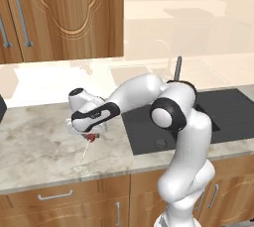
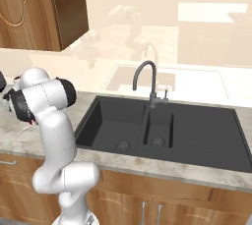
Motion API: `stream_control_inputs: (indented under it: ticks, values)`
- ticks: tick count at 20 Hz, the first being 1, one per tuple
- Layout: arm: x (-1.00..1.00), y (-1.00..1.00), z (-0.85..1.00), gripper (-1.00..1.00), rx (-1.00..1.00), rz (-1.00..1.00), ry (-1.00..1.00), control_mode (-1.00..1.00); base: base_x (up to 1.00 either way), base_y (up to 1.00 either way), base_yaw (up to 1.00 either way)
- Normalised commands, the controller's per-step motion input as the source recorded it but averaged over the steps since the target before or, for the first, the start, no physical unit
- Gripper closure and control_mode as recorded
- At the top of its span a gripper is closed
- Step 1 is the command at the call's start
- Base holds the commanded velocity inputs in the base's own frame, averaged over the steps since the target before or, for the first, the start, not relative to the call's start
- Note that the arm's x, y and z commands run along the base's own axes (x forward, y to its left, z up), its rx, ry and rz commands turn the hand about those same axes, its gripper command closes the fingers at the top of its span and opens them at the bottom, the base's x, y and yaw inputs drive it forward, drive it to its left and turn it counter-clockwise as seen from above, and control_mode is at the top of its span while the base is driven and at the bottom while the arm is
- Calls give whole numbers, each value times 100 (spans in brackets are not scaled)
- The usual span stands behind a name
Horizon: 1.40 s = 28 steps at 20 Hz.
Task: Store the kebab skewer in the freezer for long-term storage. Close the freezer door after placing the cooked food.
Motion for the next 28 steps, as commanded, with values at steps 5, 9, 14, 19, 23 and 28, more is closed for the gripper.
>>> stream_control_inputs:
  ticks: [5,9,14,19,23,28]
  values:
    - [-26,-100,27,100,25,-24,-1,-100,0,0,0]
    - [-33,-100,47,100,31,-15,-10,-100,0,0,0]
    - [-35,-100,67,100,35,-2,-6,-100,0,0,0]
    - [-35,-94,69,100,13,9,-10,-100,0,0,0]
    - [-12,-99,56,100,1,5,-12,-100,0,0,0]
    - [-1,-80,47,100,-8,2,-14,-100,0,0,0]
